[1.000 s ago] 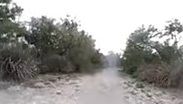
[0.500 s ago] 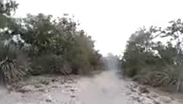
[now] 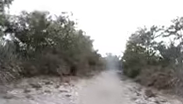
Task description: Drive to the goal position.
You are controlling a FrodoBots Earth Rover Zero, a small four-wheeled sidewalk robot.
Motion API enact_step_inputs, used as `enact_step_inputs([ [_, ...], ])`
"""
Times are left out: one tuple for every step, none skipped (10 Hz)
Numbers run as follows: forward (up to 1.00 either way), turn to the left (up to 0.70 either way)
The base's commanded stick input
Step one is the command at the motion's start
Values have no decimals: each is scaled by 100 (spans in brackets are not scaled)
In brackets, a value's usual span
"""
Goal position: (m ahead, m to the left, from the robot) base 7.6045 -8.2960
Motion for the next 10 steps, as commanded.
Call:
enact_step_inputs([
  [60,0],
  [60,0],
  [60,0],
  [60,0],
  [60,0],
  [60,0],
  [60,-3],
  [60,-9],
  [60,-15],
  [60,-2],
])
